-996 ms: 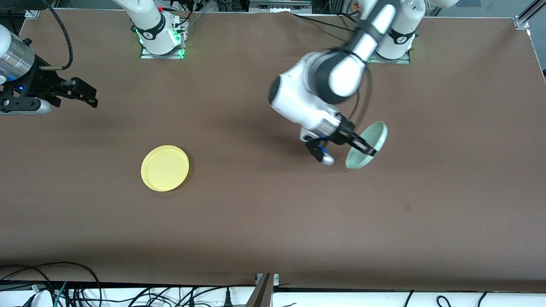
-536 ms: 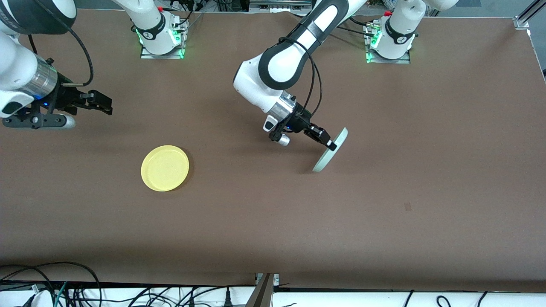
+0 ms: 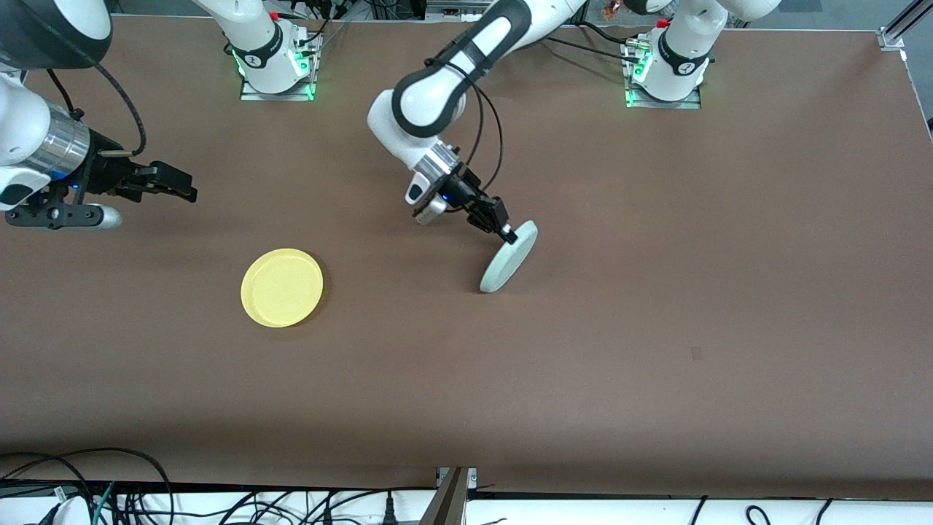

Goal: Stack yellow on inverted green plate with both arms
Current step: 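Lift and flip the green plate with the left gripper toward the table middle, then set the green plate upside down and open the left gripper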

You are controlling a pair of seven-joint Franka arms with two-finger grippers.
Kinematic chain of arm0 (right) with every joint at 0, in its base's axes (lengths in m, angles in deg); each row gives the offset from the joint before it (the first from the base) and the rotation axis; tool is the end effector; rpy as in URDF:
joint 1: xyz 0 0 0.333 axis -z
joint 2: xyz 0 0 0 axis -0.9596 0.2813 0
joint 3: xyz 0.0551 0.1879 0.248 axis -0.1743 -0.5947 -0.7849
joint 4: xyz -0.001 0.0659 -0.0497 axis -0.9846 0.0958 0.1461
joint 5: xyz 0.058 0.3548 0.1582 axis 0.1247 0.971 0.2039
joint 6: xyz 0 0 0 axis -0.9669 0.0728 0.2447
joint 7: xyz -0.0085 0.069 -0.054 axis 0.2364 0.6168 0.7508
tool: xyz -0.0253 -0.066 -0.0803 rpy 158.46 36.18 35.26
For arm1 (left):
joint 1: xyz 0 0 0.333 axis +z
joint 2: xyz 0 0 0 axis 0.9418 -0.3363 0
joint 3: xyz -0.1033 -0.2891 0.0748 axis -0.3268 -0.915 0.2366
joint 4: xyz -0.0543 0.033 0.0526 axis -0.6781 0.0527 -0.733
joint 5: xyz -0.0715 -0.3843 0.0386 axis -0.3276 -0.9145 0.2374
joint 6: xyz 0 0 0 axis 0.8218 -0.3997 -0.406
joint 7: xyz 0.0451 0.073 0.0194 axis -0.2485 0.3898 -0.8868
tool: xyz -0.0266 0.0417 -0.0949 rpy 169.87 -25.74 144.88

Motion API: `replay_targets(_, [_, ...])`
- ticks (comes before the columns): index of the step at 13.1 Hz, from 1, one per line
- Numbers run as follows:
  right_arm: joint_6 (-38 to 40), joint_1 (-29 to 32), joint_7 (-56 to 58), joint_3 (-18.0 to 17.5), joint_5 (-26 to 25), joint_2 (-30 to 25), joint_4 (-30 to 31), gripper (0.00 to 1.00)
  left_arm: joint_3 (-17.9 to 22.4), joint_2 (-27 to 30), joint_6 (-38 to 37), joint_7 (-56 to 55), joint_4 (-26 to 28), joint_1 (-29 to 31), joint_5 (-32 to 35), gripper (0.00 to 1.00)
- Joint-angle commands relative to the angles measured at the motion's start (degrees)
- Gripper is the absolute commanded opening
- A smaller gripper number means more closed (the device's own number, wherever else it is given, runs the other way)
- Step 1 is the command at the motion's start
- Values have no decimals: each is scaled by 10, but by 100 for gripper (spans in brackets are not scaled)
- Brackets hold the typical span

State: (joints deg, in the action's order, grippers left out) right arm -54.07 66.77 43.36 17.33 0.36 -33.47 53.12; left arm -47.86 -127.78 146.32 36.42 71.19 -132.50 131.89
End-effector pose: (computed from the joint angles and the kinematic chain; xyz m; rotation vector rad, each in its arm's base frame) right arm 0.5759 0.0447 0.5507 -3.0408 0.0651 0.1667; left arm 0.4209 -0.5683 0.2354 -1.9238 0.5591 -0.5178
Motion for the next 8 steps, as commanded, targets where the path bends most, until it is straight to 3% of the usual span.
replay_targets(1, [-4,9,3,-4,15,4,-9,100,-3,-26,16,-28,-31,-11,-13,0])
replay_targets(3, [-16,8,4,-4,15,15,-8,100,-9,-36,25,-38,-31,-20,-13,4])
replay_targets(4, [-28,9,-3,-4,16,19,-8,100,-11,-35,41,-37,-36,-19,-26,71])
replay_targets(5, [-31,10,-7,-4,19,24,-7,100,-11,-29,58,-39,-47,-17,-60,100])
replay_targets(8, [-40,21,-4,-3,21,28,-7,100,-10,-29,81,-40,-114,-10,-206,100])
